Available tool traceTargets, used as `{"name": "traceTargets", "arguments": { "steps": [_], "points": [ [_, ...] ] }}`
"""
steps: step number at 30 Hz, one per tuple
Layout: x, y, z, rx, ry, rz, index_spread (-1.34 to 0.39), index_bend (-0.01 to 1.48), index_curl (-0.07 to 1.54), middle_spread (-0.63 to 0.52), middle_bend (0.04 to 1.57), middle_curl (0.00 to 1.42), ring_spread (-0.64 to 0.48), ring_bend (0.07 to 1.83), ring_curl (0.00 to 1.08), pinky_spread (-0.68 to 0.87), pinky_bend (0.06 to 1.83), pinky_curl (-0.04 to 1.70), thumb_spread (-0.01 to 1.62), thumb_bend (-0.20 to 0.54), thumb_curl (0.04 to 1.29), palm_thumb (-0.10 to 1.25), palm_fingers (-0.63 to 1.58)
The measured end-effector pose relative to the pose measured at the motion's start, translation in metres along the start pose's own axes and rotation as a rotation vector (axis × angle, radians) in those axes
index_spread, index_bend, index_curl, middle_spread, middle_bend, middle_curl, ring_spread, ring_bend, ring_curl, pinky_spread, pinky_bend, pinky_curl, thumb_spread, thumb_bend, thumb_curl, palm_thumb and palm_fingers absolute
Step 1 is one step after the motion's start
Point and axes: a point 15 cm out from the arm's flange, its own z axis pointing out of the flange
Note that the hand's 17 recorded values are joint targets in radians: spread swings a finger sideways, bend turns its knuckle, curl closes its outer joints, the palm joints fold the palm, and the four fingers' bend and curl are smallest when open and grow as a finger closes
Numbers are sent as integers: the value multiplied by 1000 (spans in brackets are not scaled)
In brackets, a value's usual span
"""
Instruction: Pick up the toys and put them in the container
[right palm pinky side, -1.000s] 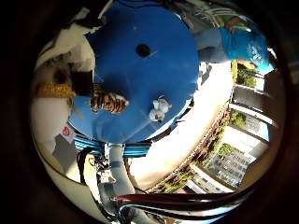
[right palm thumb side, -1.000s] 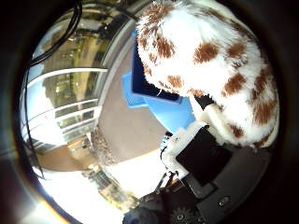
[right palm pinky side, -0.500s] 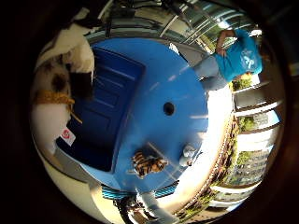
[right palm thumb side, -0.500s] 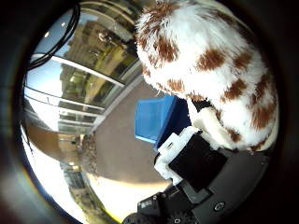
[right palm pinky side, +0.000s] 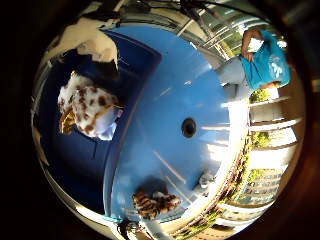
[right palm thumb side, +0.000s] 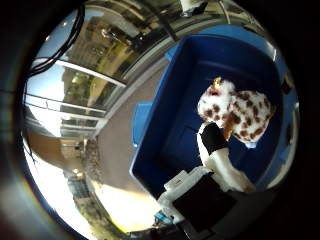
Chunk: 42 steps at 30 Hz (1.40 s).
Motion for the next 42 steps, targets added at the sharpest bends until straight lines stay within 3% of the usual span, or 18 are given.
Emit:
{"name": "traceTargets", "arguments": {
  "steps": [5, 9, 15, 22, 32, 42],
  "points": [
    [21, -4, -41, 52, 6, 17, -477, 112, 500, 99, 165, 353, 291, 612, 299, 465, 1122, 454, 1102, -37, 475, 576, -105],
    [37, 19, -67, -3, 9, 33, -442, 130, 429, 109, 173, 341, 294, 587, 294, 482, 1054, 414, 1100, -35, 446, 573, -78],
    [101, 106, -157, -150, 28, 80, -370, 140, 347, 123, 168, 326, 301, 535, 290, 480, 922, 343, 1106, -34, 412, 554, -74],
    [214, 205, -223, -272, 106, 2, -357, 159, 309, 101, 163, 313, 278, 489, 288, 467, 831, 295, 1113, -27, 396, 562, -56],
    [327, 344, -203, -448, -27, -66, -395, 188, 302, 42, 159, 298, 255, 412, 285, 445, 696, 240, 1112, -21, 393, 650, -25],
    [387, 388, -109, -504, 43, -165, -413, 179, 300, 34, 147, 277, 246, 365, 293, 430, 628, 224, 1092, -26, 389, 692, -18]
  ]
}}
